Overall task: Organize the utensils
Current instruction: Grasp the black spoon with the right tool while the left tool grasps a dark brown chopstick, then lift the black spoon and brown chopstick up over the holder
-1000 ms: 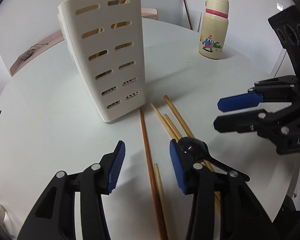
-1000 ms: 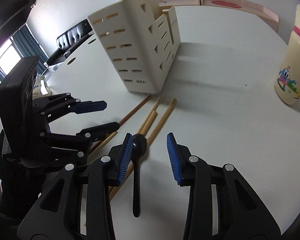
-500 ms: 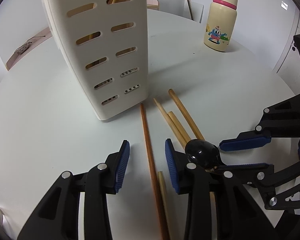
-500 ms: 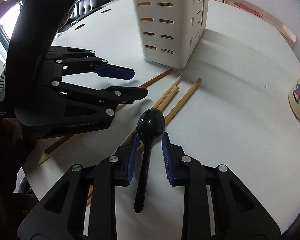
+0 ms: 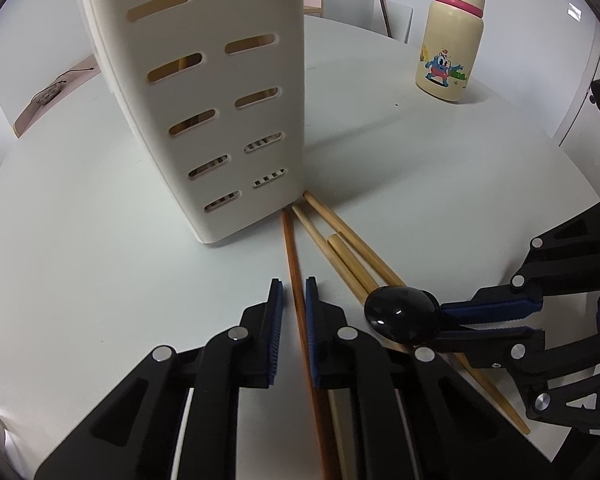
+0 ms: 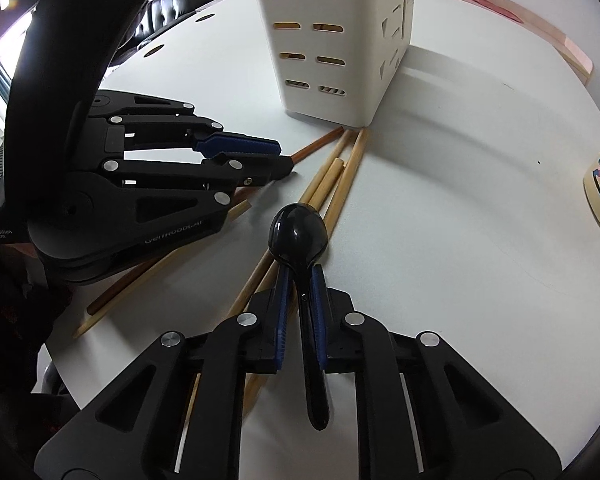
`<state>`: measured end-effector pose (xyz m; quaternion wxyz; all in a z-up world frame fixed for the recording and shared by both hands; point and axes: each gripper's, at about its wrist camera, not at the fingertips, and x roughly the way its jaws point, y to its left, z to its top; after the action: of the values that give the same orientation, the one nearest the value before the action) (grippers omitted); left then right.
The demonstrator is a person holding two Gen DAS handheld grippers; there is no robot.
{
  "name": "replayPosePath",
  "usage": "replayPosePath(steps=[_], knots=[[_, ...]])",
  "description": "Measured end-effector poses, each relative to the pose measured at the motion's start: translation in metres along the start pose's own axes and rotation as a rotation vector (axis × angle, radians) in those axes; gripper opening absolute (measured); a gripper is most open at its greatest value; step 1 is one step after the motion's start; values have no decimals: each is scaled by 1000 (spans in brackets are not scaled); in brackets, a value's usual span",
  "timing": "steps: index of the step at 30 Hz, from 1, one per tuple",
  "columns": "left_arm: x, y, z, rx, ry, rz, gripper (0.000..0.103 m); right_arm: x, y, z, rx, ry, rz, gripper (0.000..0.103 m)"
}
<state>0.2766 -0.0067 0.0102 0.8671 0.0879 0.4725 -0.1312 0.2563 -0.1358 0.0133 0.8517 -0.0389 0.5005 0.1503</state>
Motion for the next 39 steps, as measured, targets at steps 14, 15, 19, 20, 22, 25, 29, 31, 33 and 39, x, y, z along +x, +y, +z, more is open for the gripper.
replayPosePath(steps=[14, 15, 19, 20, 22, 25, 29, 31, 33, 39], knots=[[-39, 17, -9, -19, -95, -19, 5, -28, -13, -11, 87, -101, 90, 10], [-43, 18, -11, -23, -105, -21, 5, -31, -13, -12, 90, -113, 97, 10], [-55, 20, -14, -37, -148, -26, 5, -46, -15, -13, 86, -195, 132, 10], [-61, 22, -16, -42, -165, -23, 5, -49, -14, -12, 75, -224, 141, 10], [-73, 22, -16, -40, -202, -31, 5, -58, -14, -8, 61, -291, 166, 10], [-100, 24, -18, -36, -280, -33, 5, -72, -14, 0, 47, -414, 222, 10], [-135, 23, -16, -38, -398, -23, 5, -91, -10, 17, 47, -543, 273, 10], [-154, 23, -15, -45, -456, -8, 5, -96, -11, 29, 63, -590, 300, 10], [-167, 20, -8, -53, -503, 4, 5, -99, -12, 43, 78, -623, 311, 10], [-202, 32, 10, -103, -629, 26, 5, -109, -24, 78, 157, -717, 365, 10]])
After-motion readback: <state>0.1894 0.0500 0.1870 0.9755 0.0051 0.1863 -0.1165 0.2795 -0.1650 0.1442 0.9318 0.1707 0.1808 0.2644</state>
